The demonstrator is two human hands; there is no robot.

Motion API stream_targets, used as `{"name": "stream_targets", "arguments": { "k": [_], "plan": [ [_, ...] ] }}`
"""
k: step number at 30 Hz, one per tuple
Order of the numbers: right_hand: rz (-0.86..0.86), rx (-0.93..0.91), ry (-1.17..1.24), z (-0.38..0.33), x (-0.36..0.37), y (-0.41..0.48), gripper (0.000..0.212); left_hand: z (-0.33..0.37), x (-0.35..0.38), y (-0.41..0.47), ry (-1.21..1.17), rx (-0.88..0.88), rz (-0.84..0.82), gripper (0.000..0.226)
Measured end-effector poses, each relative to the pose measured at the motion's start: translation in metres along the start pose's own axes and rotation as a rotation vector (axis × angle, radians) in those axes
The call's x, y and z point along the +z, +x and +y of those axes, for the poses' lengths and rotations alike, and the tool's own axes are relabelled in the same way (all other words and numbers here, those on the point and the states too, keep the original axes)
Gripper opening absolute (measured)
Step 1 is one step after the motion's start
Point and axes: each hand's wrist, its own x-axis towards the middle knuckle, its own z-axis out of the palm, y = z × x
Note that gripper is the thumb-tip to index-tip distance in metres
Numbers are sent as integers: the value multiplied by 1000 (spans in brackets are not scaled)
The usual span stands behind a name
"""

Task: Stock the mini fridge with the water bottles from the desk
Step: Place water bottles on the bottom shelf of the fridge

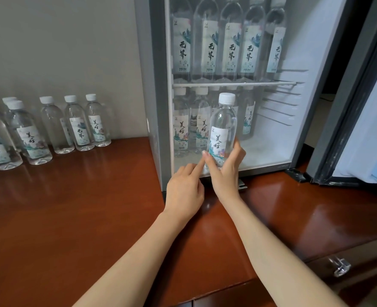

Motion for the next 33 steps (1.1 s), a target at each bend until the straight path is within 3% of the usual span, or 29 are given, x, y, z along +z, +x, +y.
{"name": "stream_targets", "arguments": {
  "k": [6,10,19,26,33],
  "plan": [
    [148,-88,-177,-2,-3,-1,83,-4,3,1,29,-19,-50,40],
    [209,-60,-149,-6,-5,-5,83,-4,2,2,35,-20,-58,38],
    [335,27,-190,-4,-12,-3,63,-1,0,1,17,-22,-50,39],
    [278,120,-289,-3,-15,4,67,0,1,1,16,-28,-49,38],
    [96,161,-395,-3,-21,30,60,0,0,1,7,-32,-63,39]
  ]
}}
